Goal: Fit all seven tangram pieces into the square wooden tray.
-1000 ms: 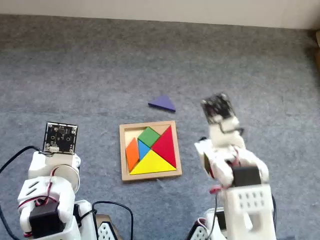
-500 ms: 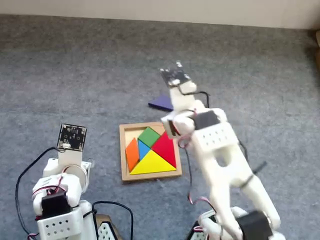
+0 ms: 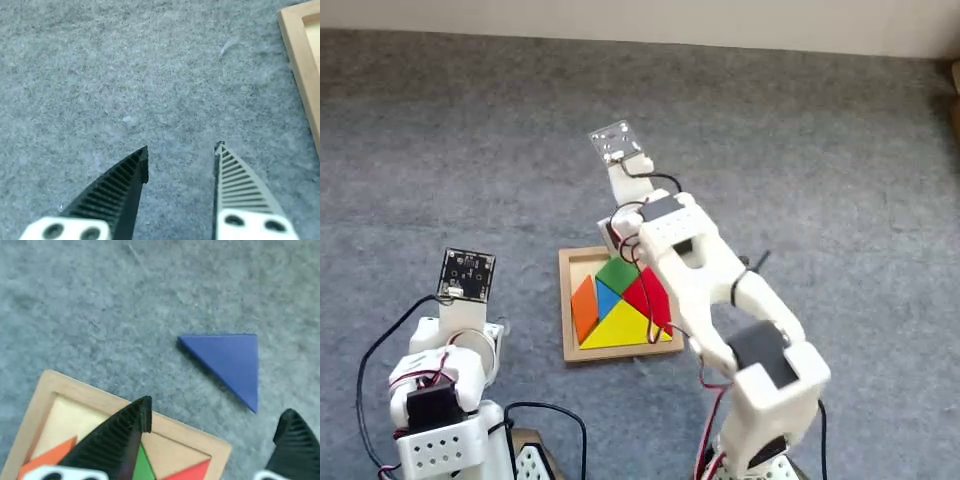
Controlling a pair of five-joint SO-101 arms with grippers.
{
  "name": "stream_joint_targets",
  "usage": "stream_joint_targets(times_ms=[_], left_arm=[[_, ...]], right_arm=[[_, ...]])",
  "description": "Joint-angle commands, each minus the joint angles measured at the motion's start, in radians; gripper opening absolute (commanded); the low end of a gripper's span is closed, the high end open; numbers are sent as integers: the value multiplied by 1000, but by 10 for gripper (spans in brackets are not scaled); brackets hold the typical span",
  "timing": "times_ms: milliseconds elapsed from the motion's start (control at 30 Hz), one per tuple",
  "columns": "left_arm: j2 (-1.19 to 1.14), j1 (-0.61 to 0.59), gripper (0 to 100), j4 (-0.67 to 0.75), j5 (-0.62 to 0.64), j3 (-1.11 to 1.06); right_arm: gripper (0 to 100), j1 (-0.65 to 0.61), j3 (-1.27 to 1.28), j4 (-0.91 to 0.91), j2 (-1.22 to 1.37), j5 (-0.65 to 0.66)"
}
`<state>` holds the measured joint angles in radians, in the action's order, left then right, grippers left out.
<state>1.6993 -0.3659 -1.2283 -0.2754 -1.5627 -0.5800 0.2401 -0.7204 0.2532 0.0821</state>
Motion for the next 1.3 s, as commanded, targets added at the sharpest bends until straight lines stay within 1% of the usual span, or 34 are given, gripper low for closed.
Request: stream_joint_targets(times_ms=[0, 567, 633, 700, 767, 833, 900, 1067, 1167, 1267], left_arm=[[8, -8, 222, 17, 6, 2], [8, -8, 221, 17, 6, -1], [8, -8, 221, 17, 6, -1], [8, -8, 221, 17, 6, -5], [8, -8, 221, 17, 5, -5], [8, -8, 221, 17, 5, -7], [8, -8, 221, 17, 5, -8], [8, -8, 221, 17, 5, -10], [8, -8, 221, 17, 5, -10], [8, -8, 221, 17, 5, -10]], right_arm=[[376, 5, -111, 16, 44, -12], [375, 7, -412, 12, 386, -2], [371, 7, -420, 10, 398, 40], [328, 7, -418, 7, 398, 106], [252, 7, -423, -30, 400, 141], [178, 7, -424, -68, 401, 150], [128, 8, -426, -94, 400, 150], [117, 18, -426, -131, 397, 155], [116, 35, -438, -159, 394, 236], [116, 39, -473, -202, 366, 250]])
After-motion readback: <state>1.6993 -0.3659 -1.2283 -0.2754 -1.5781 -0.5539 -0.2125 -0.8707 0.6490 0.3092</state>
